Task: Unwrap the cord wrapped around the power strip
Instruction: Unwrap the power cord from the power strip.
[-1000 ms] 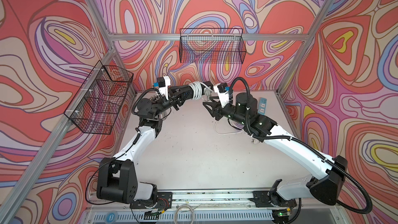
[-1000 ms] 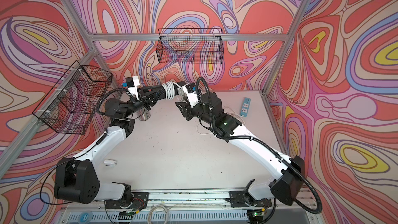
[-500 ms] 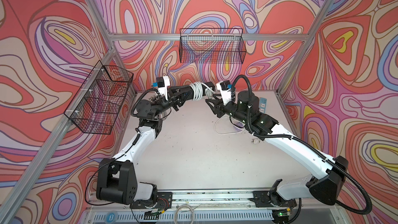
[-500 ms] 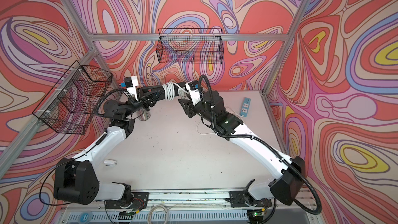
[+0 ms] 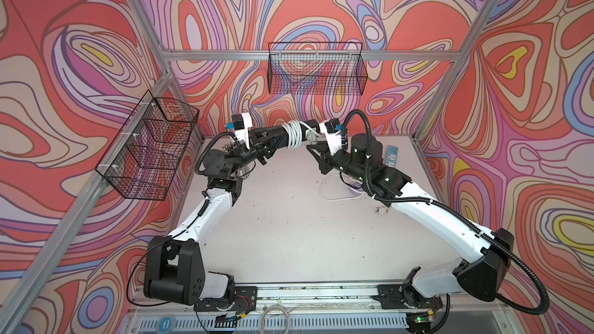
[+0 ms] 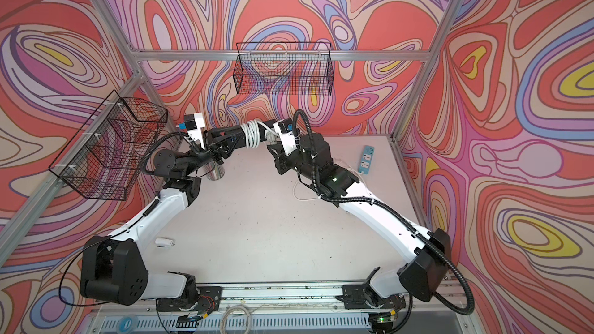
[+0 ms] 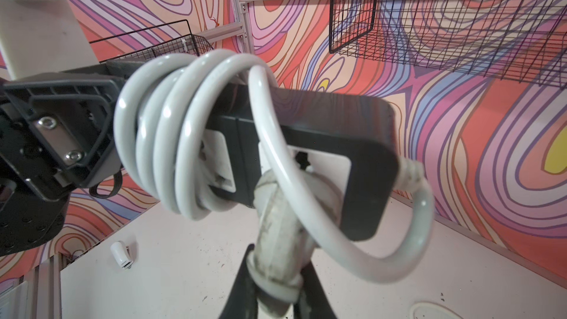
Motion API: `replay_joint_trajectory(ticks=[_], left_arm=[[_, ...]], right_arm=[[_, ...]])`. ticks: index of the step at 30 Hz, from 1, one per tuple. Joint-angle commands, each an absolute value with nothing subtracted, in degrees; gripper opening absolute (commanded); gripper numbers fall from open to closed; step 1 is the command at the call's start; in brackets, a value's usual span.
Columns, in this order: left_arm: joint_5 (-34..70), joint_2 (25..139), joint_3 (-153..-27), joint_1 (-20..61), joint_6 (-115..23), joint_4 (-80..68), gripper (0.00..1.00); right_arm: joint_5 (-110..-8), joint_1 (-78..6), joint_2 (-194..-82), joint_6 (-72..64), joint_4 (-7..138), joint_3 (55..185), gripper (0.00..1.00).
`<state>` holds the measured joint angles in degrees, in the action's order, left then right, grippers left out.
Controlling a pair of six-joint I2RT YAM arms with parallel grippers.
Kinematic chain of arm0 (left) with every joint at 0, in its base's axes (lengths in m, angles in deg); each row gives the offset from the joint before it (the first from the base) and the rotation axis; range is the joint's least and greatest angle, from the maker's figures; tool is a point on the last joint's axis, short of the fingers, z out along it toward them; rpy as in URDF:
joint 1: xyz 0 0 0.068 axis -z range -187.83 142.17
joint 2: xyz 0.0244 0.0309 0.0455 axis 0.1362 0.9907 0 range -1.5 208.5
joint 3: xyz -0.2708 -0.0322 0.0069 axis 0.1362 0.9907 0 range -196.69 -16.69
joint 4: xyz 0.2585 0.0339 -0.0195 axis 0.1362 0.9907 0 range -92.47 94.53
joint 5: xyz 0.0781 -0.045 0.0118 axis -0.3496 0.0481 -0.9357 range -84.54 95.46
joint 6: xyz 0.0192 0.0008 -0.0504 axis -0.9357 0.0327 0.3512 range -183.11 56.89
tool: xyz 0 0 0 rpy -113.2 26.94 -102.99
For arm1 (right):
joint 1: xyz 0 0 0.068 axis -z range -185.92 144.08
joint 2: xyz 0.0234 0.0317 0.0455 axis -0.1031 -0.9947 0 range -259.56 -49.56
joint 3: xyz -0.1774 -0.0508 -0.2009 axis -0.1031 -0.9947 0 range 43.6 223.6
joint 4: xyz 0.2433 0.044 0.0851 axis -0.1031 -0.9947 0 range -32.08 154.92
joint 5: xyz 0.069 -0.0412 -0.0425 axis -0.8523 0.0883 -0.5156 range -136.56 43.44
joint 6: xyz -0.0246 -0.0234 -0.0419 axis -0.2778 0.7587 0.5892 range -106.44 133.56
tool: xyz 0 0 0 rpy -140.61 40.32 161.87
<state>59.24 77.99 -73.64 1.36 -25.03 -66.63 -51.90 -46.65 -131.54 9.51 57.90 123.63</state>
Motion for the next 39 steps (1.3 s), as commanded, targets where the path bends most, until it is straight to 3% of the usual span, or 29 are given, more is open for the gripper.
replay_joint_trajectory(ticks=[1,9,20,29,39], left_arm=[[59.00,76.59,-74.53,1.81,-25.72,-71.10,0.00],[55.61,76.90,-72.81,3.59,-29.06,-68.65,0.00],[54.46,75.64,-72.15,3.43,-31.94,-66.11,0.00],[54.44,74.70,-72.33,1.30,-31.97,-65.60,0.00],[53.73,75.06,-72.09,1.21,-31.88,-66.01,0.00]], right_arm=[[-50.42,-46.17,-130.88,9.26,58.71,124.96,0.00],[-54.19,-46.81,-134.89,5.28,62.17,126.60,0.00],[-51.12,-47.28,-133.82,6.85,60.22,126.70,0.00],[-56.90,-37.50,-128.01,4.21,57.98,124.01,0.00],[-59.86,-40.42,-131.23,2.41,60.77,125.55,0.00]])
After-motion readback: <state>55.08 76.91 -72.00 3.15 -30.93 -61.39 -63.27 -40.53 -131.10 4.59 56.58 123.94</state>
